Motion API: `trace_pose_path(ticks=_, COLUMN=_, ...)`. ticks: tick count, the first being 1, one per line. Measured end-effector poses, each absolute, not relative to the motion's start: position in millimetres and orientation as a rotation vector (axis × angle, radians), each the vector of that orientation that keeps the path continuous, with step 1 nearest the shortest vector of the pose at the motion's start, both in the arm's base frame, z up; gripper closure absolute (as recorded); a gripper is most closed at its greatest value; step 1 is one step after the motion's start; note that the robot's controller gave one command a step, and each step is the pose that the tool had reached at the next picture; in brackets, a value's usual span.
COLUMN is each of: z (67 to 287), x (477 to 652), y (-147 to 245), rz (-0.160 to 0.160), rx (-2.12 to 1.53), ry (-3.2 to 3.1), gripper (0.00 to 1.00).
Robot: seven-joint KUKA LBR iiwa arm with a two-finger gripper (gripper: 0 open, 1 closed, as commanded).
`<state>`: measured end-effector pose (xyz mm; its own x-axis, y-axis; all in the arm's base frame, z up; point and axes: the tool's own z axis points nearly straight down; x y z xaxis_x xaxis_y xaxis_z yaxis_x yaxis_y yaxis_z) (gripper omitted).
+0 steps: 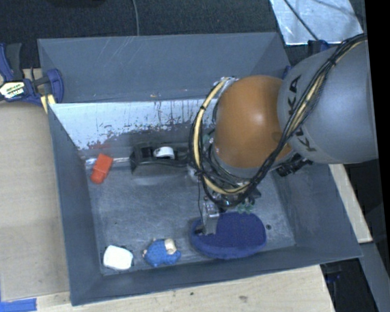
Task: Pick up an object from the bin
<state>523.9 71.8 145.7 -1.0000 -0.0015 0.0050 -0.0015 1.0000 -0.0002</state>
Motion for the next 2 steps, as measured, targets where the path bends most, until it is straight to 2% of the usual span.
trace_pose_path(ticks=1, z=67.9, x=511.1, y=45.5, rz=-0.002, rx=0.170, ry=-3.130, gripper=0.00)
trace_pose_path(ticks=2, z=100.9, x=486.5, y=46.7, rz=0.001, rx=0.293, ry=-3.127, gripper=0.00)
